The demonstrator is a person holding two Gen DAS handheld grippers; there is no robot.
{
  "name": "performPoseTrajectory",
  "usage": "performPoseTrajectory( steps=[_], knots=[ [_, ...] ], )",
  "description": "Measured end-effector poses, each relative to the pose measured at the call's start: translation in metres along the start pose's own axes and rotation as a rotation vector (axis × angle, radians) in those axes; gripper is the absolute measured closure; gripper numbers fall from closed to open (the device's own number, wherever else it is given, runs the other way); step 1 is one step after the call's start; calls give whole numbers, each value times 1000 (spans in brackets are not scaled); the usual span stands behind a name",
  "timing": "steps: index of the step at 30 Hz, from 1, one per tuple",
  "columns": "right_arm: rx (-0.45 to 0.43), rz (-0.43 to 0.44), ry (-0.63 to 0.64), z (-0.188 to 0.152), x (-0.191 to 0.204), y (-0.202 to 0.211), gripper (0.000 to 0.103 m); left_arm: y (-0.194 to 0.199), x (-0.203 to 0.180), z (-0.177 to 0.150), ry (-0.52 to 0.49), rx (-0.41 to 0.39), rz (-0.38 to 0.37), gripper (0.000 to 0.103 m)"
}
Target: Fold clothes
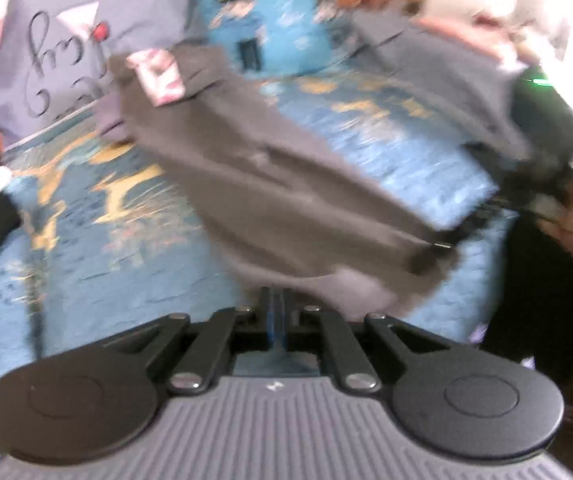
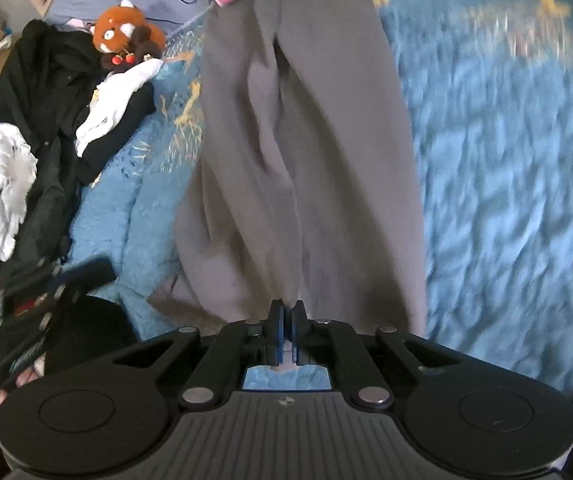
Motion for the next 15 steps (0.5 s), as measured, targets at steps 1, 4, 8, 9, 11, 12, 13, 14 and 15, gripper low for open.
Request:
performPoseTrajectory(
  steps=[1, 4, 8, 9, 11, 12, 13, 14, 15],
  knots=[
    [11, 16, -13, -3, -1, -3, 97, -9, 3, -1, -5, 35, 12, 99],
    [10, 74, 0, -12, 8, 0, 97, -35, 3, -4, -27, 153, 25, 98],
    [-32, 92, 57, -18, 22, 13, 96, -49, -8, -9, -9, 173, -46, 98],
    [-38, 80, 70, -17, 24, 14, 96, -50, -10, -12, 1, 178, -49, 97],
    [-43, 73, 75, -17, 25, 15, 96, -51, -12, -16, 20, 187, -56, 98],
    [-43, 74, 73, -17, 25, 15, 96, -51, -12, -18, 39, 189, -67, 98],
    [-44, 75, 72, -17, 25, 15, 96, -51, -11, -20, 68, 187, -88, 98],
    [-44, 76, 70, -17, 24, 15, 96, -52, -9, -23, 99, 190, -106, 98],
    [-45, 77, 69, -16, 24, 15, 96, -51, -7, -24, 120, 188, -113, 98]
  ],
)
Point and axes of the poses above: each gripper's, at about its wrist camera, not at the fingertips, and y roughly against the way its jaws point, x to its left, z to its top, the point moved 7 cm from there along -y, roughly the way its jaws point, and after that the axes turned 14 degrees about -y, right-handed, at the moved point
